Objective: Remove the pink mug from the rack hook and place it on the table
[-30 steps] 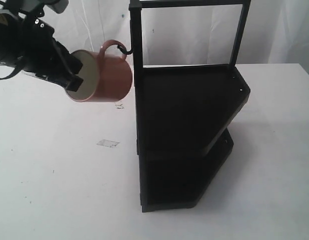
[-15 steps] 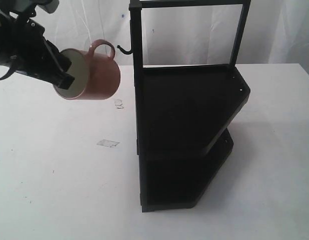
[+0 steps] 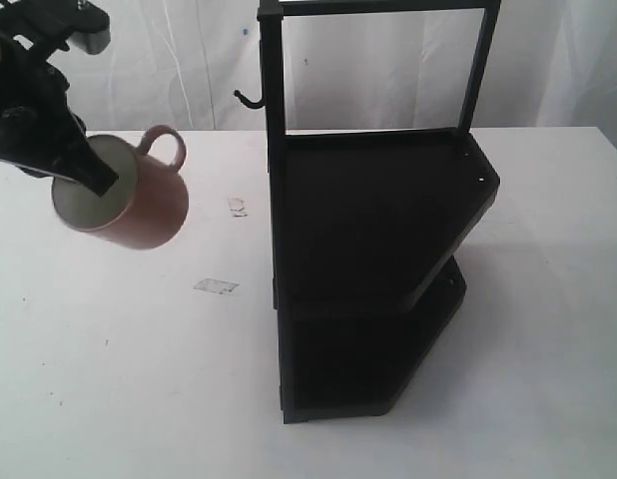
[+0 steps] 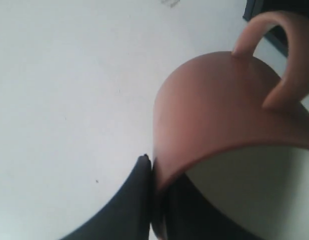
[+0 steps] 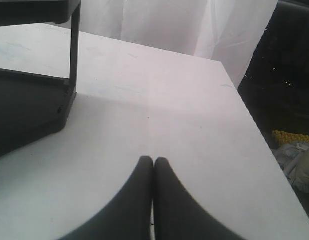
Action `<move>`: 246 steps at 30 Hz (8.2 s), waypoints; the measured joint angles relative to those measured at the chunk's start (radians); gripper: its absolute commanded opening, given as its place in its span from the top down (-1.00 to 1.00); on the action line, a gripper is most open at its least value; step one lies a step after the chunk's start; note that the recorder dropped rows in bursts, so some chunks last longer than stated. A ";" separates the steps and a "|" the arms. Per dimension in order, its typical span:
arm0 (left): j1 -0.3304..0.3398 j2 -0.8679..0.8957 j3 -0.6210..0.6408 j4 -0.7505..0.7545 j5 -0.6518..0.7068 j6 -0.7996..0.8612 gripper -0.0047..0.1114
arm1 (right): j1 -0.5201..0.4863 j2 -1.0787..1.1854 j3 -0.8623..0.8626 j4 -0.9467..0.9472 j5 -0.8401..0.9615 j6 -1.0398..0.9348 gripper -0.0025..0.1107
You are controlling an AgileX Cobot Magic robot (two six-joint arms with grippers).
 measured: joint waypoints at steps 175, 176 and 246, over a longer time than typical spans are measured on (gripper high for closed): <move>0.429 -1.043 0.842 0.324 -0.684 -0.626 0.92 | 0.000 0.000 0.000 0.000 0.000 0.007 0.96; 0.429 -1.077 0.842 0.324 -0.651 -0.626 0.92 | 0.000 0.000 0.000 0.000 0.000 0.007 0.96; 0.429 -1.397 1.283 -0.409 -0.561 0.118 0.92 | 0.000 0.000 0.000 0.000 0.000 0.033 0.96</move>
